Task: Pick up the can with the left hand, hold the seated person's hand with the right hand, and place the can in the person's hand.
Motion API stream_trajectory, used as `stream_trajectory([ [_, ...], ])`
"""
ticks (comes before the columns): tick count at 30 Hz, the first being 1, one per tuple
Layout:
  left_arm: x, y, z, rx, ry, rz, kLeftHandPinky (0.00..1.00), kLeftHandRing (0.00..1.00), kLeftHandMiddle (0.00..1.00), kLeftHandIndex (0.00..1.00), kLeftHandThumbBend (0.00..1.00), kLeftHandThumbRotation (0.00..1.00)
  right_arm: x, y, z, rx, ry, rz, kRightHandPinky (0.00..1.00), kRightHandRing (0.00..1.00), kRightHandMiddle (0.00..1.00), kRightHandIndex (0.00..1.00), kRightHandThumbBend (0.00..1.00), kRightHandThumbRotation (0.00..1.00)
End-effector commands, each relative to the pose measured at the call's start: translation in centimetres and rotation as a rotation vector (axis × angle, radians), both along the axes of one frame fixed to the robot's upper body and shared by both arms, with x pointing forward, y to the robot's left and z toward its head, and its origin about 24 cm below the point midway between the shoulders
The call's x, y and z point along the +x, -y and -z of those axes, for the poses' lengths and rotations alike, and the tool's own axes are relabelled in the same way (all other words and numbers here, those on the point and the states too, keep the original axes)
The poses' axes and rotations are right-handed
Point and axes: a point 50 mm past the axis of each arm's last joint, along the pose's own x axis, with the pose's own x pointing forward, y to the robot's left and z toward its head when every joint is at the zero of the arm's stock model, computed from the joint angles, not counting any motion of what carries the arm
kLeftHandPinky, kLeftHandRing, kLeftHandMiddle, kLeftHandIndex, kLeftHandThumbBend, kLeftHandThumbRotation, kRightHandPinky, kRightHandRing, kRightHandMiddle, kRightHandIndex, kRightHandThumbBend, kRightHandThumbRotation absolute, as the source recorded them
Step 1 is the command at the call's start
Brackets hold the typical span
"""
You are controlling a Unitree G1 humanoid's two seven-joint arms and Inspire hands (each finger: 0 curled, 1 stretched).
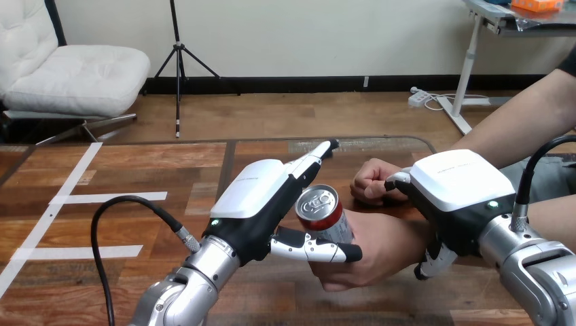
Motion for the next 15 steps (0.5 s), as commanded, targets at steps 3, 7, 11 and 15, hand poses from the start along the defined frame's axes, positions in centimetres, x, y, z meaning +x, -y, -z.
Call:
stream_trajectory([
  [3, 0.58, 0.57, -1.78, -0.005, 0.081, 0.033, 1.0, 1.0, 1.0, 1.0, 1.0, 0.69, 0.81, -0.34, -2.5, -0.01, 0.122, -0.021, 0.83, 0.89, 0.89, 0.84, 0.96, 0.05],
  [7, 0.58, 0.57, -1.77, -0.001, 0.084, 0.034, 1.0, 1.0, 1.0, 1.0, 1.0, 0.69, 0.83, -0.34, -2.48, -0.016, 0.126, -0.023, 0.83, 0.88, 0.89, 0.84, 0.95, 0.05],
  [11, 0.59, 0.56, -1.75, 0.0, 0.082, 0.034, 1.0, 1.0, 1.0, 1.0, 1.0, 0.68, 0.83, -0.33, -2.46, -0.014, 0.127, -0.024, 0.83, 0.88, 0.89, 0.84, 0.95, 0.05],
  [15, 0.6, 0.55, -1.76, 0.002, 0.081, 0.035, 1.0, 1.0, 1.0, 1.0, 1.0, 0.68, 0.86, -0.32, -2.45, -0.014, 0.127, -0.025, 0.83, 0.88, 0.88, 0.84, 0.95, 0.04],
])
